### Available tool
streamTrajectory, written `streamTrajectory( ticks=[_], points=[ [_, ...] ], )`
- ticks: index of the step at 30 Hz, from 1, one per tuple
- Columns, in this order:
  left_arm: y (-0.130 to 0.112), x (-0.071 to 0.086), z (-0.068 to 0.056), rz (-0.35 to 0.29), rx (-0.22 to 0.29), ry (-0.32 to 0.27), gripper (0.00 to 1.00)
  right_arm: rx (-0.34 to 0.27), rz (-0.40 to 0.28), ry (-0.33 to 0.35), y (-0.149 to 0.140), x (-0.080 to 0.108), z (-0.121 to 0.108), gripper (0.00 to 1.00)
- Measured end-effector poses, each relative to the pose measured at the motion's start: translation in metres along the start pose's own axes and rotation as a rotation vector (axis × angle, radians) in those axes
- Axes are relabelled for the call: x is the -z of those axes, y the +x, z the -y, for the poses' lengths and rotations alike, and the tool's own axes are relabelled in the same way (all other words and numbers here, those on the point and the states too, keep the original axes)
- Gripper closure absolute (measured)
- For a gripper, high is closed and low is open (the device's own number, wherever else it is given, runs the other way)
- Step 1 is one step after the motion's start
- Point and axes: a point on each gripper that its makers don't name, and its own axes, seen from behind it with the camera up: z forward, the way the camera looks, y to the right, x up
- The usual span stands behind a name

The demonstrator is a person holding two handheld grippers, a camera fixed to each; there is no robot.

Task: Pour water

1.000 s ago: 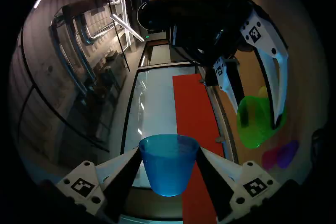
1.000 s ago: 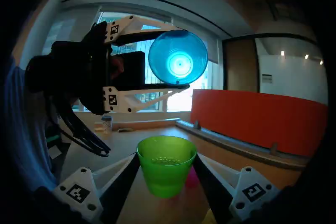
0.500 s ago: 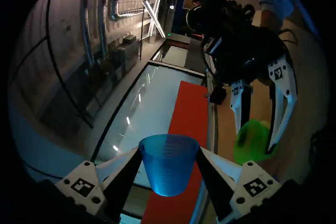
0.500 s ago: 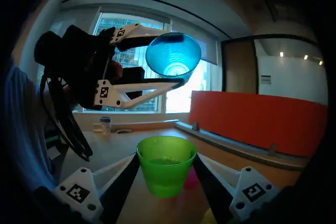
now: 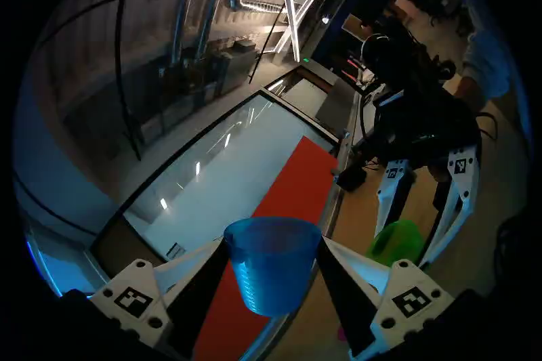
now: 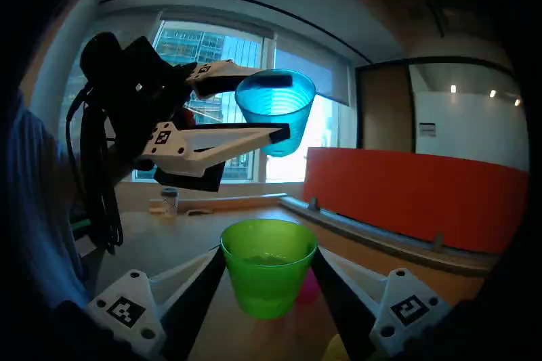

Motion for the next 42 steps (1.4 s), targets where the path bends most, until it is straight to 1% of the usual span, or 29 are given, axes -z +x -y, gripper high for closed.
streamTrajectory(
  ticks=[2,5,11,17,23,27,30,32,33,35,42],
  points=[
    [0.001,0.002,0.0,-0.002,0.043,-0.003,0.13,0.001,-0.001,0.0,0.001,0.001,0.0,0.1],
    [0.001,0.003,-0.001,-0.014,0.125,-0.017,0.13,0.003,-0.002,-0.004,0.001,0.002,0.0,0.1],
    [-0.01,0.001,0.007,-0.004,0.294,-0.009,0.13,0.002,-0.004,-0.014,0.002,0.006,-0.002,0.1],
    [-0.02,0.0,0.011,0.019,0.458,-0.008,0.13,0.003,-0.011,-0.023,0.006,0.009,-0.004,0.1],
    [-0.026,-0.004,0.018,0.022,0.645,-0.007,0.13,0.005,-0.014,-0.027,0.011,0.012,-0.003,0.1],
    [-0.03,-0.006,0.02,0.022,0.742,-0.007,0.13,0.007,-0.015,-0.029,0.014,0.013,-0.002,0.1],
    [-0.033,-0.006,0.018,0.022,0.798,-0.017,0.13,0.008,-0.016,-0.03,0.015,0.014,-0.002,0.1],
    [-0.033,-0.006,0.017,0.018,0.827,-0.025,0.13,0.008,-0.016,-0.03,0.016,0.014,-0.003,0.1],
    [-0.034,-0.005,0.017,0.016,0.834,-0.026,0.13,0.007,-0.016,-0.03,0.016,0.015,-0.003,0.1],
    [-0.034,-0.005,0.018,0.012,0.844,-0.026,0.13,0.006,-0.016,-0.031,0.017,0.015,-0.003,0.1],
    [-0.043,0.002,0.013,0.029,0.845,-0.026,0.13,-0.004,-0.014,-0.038,0.019,0.018,-0.006,0.1]
  ],
)
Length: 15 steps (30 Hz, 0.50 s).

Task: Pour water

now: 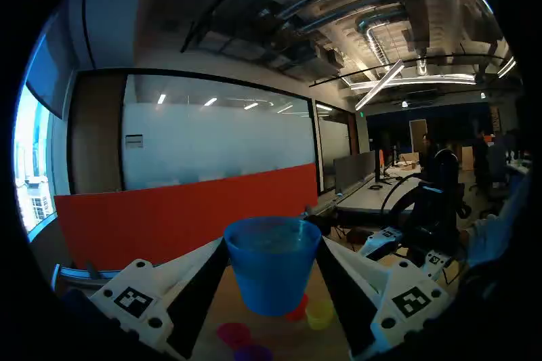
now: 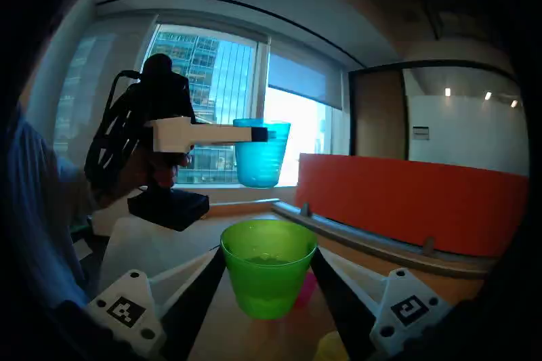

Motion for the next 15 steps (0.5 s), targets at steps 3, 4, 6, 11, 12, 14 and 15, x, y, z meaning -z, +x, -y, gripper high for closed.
streamTrajectory(
  ticks=[3,4,6,11,12,14,15],
  points=[
    [-0.008,0.004,0.003,0.01,0.005,0.008,0.13,-0.005,0.005,-0.007,0.0,0.003,-0.003,0.1],
    [-0.011,0.005,0.005,0.015,0.007,0.011,0.13,-0.006,0.008,-0.01,0.0,0.004,-0.004,0.1],
    [-0.018,0.008,0.008,0.025,0.01,0.018,0.13,-0.009,0.012,-0.017,0.0,0.006,-0.007,0.1],
    [-0.032,0.016,0.016,0.043,0.01,0.033,0.13,-0.01,0.022,-0.035,0.001,0.015,-0.015,0.1],
    [-0.035,0.018,0.016,0.047,0.01,0.036,0.13,-0.01,0.024,-0.04,0.001,0.017,-0.016,0.1],
    [-0.041,0.021,0.018,0.055,0.011,0.04,0.13,-0.01,0.029,-0.049,0.0,0.02,-0.02,0.1],
    [-0.044,0.023,0.018,0.059,0.015,0.042,0.13,-0.009,0.032,-0.054,0.0,0.022,-0.022,0.1]
  ],
)
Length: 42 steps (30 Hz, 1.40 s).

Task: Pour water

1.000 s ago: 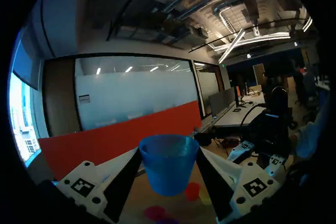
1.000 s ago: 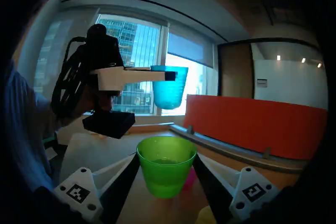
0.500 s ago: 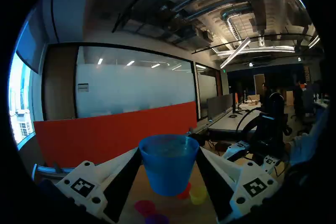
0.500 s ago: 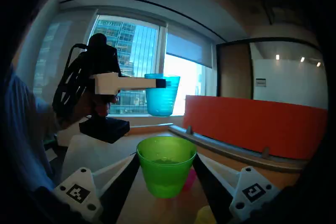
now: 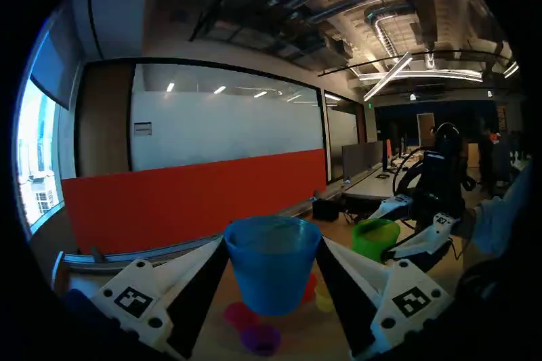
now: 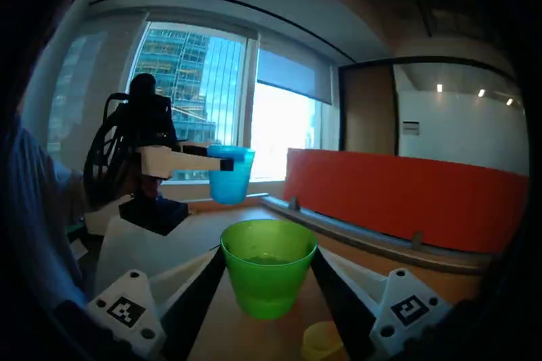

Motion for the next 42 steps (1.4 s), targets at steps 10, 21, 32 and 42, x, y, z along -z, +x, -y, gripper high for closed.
streamTrajectory(
  ticks=[10,21,32,42],
  points=[
    [-0.031,0.017,0.006,0.037,0.015,0.025,0.13,0.004,0.02,-0.048,-0.004,0.02,-0.021,0.1],
    [-0.047,0.026,0.008,0.064,0.022,0.032,0.13,0.002,0.032,-0.071,-0.005,0.03,-0.031,0.1],
    [-0.075,0.029,0.003,0.122,0.018,0.023,0.13,-0.015,0.077,-0.055,-0.023,0.034,-0.032,0.1],
    [-0.105,0.029,-0.006,0.191,-0.002,-0.004,0.12,-0.018,0.136,-0.029,-0.046,0.038,-0.032,0.1]
  ],
)
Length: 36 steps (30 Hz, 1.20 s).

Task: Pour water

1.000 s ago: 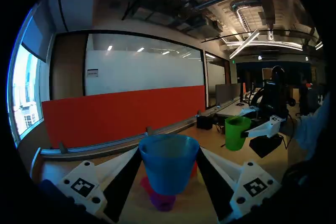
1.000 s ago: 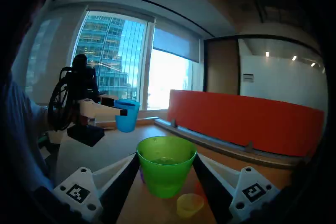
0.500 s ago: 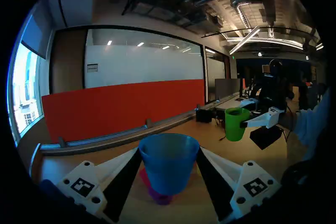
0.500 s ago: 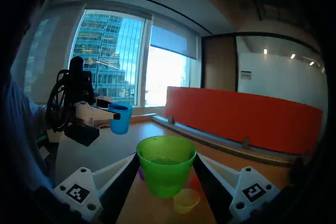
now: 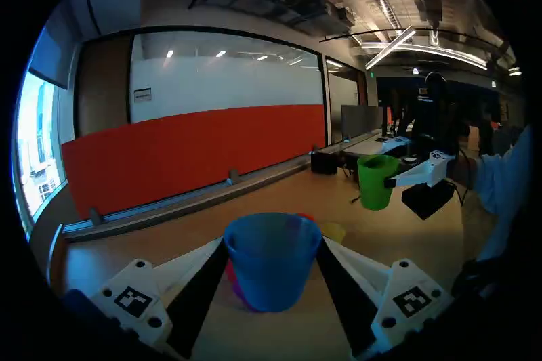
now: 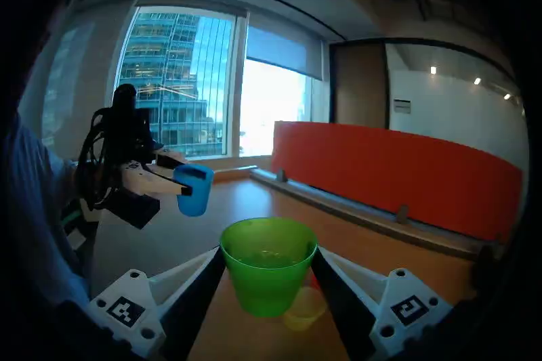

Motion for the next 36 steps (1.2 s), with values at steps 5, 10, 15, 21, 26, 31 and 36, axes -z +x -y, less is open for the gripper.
streamTrajectory(
  ticks=[5,10,15,21,26,31,36],
  points=[
    [-0.013,-0.002,-0.004,0.03,-0.006,-0.014,0.12,0.002,0.03,0.011,-0.011,0.001,0.0,0.1],
    [-0.026,-0.004,-0.006,0.063,-0.011,-0.024,0.12,0.007,0.064,0.015,-0.023,0.002,-0.002,0.1],
    [-0.038,-0.005,-0.008,0.096,-0.013,-0.035,0.12,0.009,0.099,0.023,-0.035,0.001,-0.003,0.1],
    [-0.053,-0.008,-0.012,0.137,-0.018,-0.046,0.12,0.01,0.138,0.028,-0.047,0.0,-0.005,0.1],
    [-0.067,-0.01,-0.014,0.177,-0.029,-0.055,0.12,0.014,0.167,0.037,-0.055,-0.002,-0.004,0.1],
    [-0.081,-0.01,-0.015,0.214,-0.026,-0.063,0.12,0.018,0.194,0.044,-0.065,-0.003,-0.003,0.1],
    [-0.092,-0.012,-0.016,0.244,-0.023,-0.072,0.12,0.018,0.222,0.052,-0.075,-0.005,-0.002,0.1]
  ],
)
